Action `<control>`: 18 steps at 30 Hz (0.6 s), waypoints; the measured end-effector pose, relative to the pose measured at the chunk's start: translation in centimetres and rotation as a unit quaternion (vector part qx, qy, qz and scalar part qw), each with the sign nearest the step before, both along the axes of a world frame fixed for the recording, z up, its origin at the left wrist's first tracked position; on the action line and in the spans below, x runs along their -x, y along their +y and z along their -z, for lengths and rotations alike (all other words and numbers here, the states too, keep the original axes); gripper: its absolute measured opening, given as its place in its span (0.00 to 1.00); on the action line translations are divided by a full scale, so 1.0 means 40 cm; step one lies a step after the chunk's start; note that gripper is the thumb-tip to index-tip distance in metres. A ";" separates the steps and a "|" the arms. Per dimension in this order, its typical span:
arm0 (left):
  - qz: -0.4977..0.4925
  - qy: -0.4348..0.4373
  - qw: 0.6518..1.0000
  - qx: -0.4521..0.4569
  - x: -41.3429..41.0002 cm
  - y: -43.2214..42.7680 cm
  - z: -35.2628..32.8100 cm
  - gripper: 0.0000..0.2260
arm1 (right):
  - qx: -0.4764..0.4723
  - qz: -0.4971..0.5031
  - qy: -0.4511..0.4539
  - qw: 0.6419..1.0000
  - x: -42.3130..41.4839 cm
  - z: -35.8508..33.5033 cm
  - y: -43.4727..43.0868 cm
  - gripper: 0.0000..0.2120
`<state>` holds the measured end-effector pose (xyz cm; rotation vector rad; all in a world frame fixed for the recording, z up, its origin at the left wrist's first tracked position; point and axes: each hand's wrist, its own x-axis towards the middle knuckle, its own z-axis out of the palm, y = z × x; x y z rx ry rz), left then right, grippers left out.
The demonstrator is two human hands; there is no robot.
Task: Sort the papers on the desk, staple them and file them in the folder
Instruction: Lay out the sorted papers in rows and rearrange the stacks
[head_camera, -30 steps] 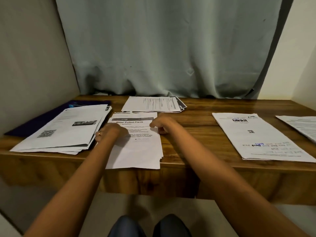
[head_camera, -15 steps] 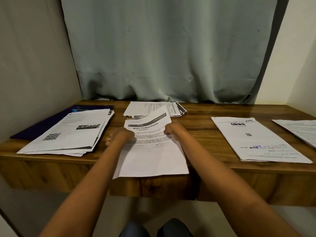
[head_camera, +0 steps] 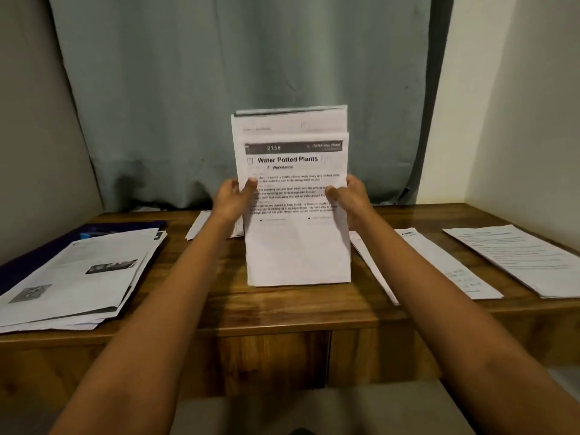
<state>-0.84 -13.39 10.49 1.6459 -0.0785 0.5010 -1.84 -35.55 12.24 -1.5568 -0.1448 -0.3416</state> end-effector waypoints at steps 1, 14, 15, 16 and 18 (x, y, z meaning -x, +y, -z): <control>0.021 -0.025 0.999 -0.003 -0.002 -0.017 -0.026 0.15 | -0.005 0.006 -0.020 1.000 -0.005 -0.020 -0.012 0.11; -0.052 -0.089 0.991 -0.083 0.016 -0.100 0.133 0.15 | 0.055 0.029 -0.073 0.995 -0.046 0.184 -0.053 0.14; -0.063 -0.085 0.991 -0.085 0.017 -0.105 0.144 0.14 | 0.067 0.034 -0.068 0.995 -0.046 0.197 -0.051 0.14; -0.073 -0.080 0.991 -0.084 0.018 -0.110 0.148 0.13 | 0.073 0.039 -0.062 0.995 -0.050 0.206 -0.051 0.15; -0.088 -0.077 0.990 -0.078 0.013 -0.114 0.144 0.11 | 0.064 0.048 -0.062 0.995 -0.057 0.209 -0.049 0.15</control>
